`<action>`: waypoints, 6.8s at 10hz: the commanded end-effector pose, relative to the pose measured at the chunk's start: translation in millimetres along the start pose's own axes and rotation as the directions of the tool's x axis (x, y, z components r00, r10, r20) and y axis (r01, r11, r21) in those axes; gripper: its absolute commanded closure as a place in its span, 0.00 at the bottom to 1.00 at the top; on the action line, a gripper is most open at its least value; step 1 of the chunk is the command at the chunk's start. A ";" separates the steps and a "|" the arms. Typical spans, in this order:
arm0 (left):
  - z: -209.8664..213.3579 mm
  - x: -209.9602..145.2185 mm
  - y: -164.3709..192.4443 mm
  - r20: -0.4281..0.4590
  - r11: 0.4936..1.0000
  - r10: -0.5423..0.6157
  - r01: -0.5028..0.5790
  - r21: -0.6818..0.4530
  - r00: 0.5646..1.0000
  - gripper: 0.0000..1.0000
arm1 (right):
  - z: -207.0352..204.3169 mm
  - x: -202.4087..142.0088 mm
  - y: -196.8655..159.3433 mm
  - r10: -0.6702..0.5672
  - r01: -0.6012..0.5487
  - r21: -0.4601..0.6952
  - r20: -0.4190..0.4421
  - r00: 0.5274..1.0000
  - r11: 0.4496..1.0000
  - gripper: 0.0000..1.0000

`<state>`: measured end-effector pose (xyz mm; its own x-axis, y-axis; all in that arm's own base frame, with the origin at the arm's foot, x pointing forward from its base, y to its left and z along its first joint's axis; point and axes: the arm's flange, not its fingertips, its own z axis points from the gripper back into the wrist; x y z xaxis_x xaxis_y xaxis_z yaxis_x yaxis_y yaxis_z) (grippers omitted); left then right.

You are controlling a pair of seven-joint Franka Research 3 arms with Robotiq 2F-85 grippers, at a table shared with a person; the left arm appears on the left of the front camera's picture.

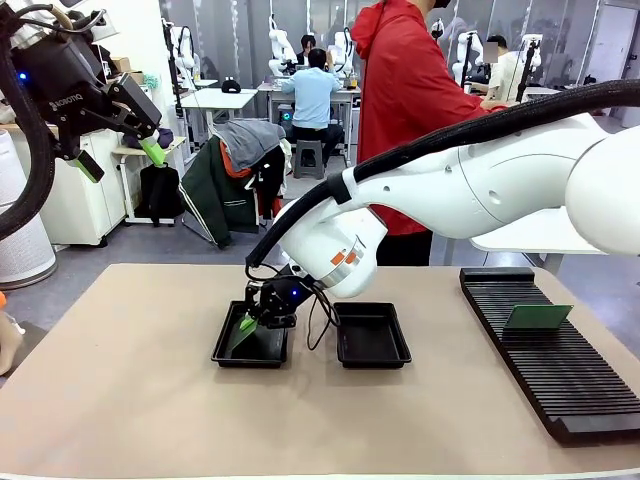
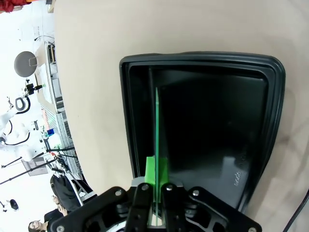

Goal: Inspect and transfer BCBs to ESD trays.
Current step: Pick up the Blank PCB from the PCB Rack and place it in the left ESD tray, then pick up the ESD tray and place it on the left side of the table.

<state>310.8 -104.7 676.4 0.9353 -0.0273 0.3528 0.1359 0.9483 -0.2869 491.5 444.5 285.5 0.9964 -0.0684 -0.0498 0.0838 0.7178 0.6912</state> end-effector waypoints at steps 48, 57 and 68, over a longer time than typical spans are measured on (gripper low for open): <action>-163.9 28.0 18.8 -0.153 0.997 0.029 -0.017 0.074 0.988 0.00 | 166.8 -51.5 2.1 0.043 -0.041 -0.076 0.030 0.999 0.996 0.00; -294.4 44.1 18.1 -0.232 0.981 0.042 0.004 0.195 0.972 0.00 | 173.4 -61.2 -78.8 0.011 -0.014 0.137 0.019 1.000 0.991 0.00; -406.0 62.1 34.9 -0.216 0.957 0.082 -0.016 0.290 0.973 0.00 | 170.3 -54.3 -56.6 -0.005 0.003 0.080 0.031 1.000 0.997 0.00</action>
<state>498.4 -194.6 332.7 0.9940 -0.0347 0.1036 0.0388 0.9985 -0.0380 429.1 286.6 370.0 0.9961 -0.0844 -0.0268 0.0752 0.6459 0.7597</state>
